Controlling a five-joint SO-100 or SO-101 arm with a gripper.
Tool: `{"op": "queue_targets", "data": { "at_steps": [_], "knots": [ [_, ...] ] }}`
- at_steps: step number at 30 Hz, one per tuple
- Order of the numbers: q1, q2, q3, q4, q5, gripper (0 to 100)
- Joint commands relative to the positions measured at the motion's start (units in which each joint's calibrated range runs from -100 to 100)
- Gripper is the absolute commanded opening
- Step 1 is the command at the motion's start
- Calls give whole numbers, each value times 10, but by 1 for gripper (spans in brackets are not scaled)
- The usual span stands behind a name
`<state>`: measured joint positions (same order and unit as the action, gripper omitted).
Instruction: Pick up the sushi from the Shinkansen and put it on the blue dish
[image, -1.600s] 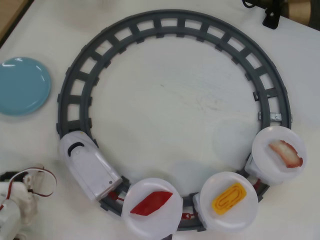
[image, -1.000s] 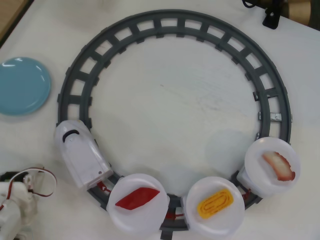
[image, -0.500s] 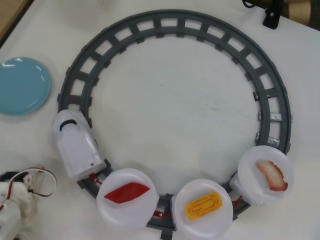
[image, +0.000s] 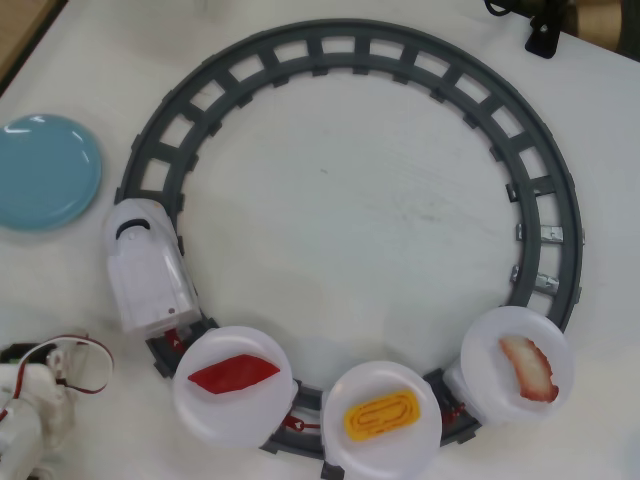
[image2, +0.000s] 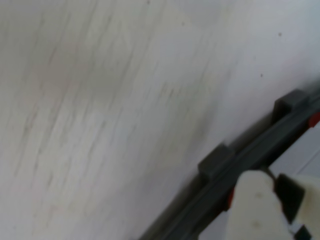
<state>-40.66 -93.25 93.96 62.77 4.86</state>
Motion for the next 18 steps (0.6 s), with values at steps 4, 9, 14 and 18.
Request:
{"op": "queue_targets", "data": {
  "at_steps": [4,9,14,18],
  "knots": [
    [-1,-3,-12,2,2,3],
    [5,6,-57,3,3,4],
    [7,8,-97,5,4,4],
    [7,8,-131,39,20,4]
  ]
}}
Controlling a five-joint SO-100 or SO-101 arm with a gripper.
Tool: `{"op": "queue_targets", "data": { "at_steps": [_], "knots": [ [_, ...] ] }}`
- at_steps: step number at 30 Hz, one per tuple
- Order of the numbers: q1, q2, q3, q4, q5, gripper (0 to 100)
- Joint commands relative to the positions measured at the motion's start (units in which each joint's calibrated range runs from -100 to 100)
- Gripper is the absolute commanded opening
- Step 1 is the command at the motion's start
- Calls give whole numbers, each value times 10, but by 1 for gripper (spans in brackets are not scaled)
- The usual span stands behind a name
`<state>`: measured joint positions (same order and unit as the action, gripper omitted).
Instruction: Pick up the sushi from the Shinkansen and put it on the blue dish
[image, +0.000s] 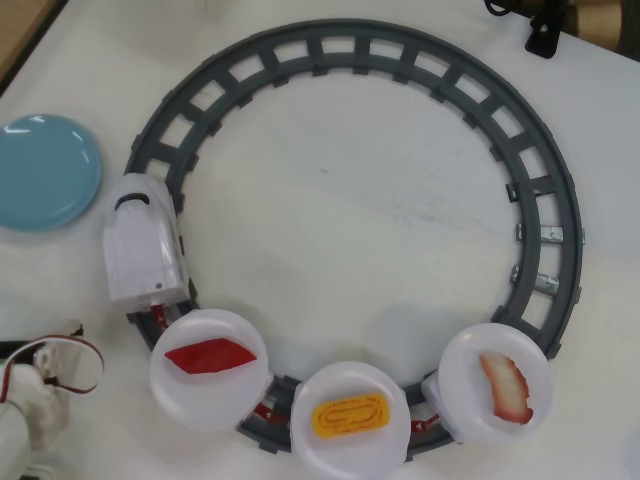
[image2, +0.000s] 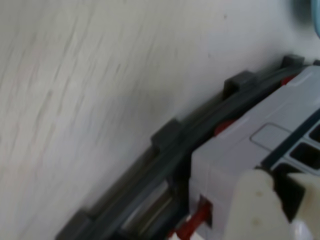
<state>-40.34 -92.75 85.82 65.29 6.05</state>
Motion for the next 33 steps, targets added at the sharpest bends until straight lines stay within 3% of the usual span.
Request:
{"op": "queue_targets", "data": {
  "at_steps": [1,9,17,22,33],
  "knots": [
    [5,3,-57,15,12,4],
    [5,16,-142,62,23,6],
    [7,200,-287,66,23,9],
    [64,329,-412,79,24,9],
    [178,545,-681,243,56,9]
  ]
}}
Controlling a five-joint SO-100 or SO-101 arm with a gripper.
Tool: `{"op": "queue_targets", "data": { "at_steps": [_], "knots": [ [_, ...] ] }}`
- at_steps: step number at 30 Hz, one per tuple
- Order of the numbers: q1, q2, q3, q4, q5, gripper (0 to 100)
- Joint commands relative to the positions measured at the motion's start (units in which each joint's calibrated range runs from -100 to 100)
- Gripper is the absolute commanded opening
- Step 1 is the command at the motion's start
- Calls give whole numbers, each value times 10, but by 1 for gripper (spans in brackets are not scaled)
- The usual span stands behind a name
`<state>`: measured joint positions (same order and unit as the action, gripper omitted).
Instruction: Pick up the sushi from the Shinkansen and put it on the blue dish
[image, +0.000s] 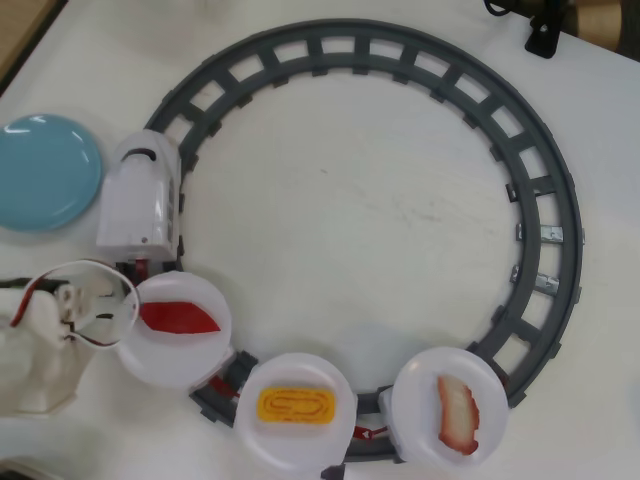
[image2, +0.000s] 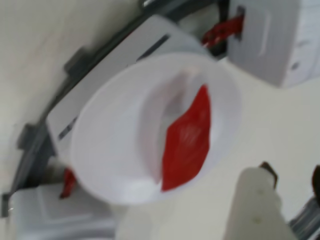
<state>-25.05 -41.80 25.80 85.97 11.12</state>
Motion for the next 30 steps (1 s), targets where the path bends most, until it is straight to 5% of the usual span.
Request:
{"op": "queue_targets", "data": {
  "at_steps": [1,7,19,30],
  "knots": [
    [30,48,-100,52,12,9],
    [66,108,-172,132,40,9],
    [187,170,-169,133,41,20],
    [278,257,-168,133,103,21]
  ]
}}
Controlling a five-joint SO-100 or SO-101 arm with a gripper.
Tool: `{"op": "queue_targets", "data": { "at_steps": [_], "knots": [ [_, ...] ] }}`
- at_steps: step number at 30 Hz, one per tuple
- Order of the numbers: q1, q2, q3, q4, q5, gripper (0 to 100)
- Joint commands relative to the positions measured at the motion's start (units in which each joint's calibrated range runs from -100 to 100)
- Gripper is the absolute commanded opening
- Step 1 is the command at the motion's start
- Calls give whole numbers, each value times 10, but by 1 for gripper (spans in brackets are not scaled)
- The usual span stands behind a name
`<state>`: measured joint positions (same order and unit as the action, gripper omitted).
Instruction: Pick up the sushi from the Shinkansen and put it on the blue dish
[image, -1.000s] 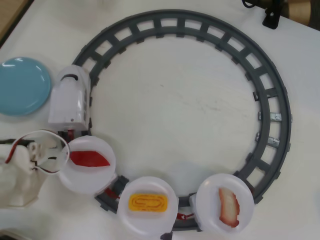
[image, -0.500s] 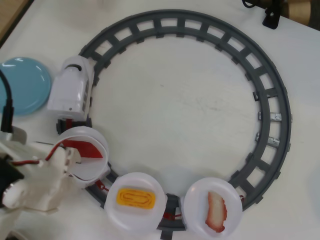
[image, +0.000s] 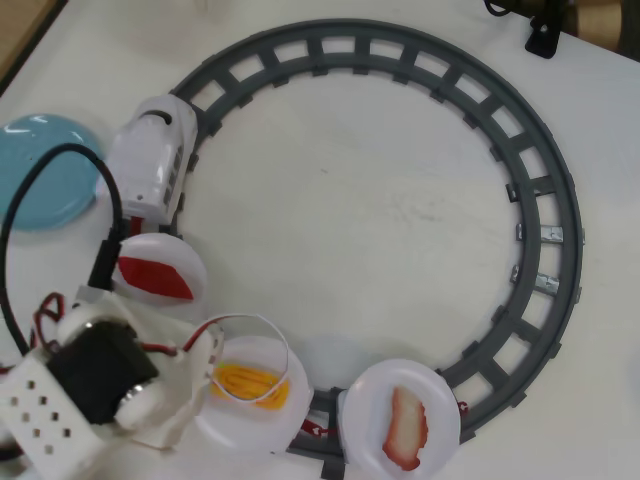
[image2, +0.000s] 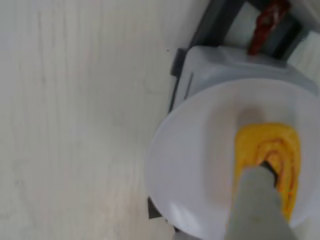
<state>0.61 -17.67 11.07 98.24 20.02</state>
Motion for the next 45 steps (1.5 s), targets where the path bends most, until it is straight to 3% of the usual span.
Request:
{"op": "queue_targets", "data": {
  "at_steps": [1,22,27,31,45],
  "knots": [
    [23,25,-21,10,16,21],
    [4,120,-11,-32,12,23],
    [-3,116,21,-62,3,3],
    [-20,118,25,-69,2,3],
    [-64,117,-213,9,1,3]
  ]
}}
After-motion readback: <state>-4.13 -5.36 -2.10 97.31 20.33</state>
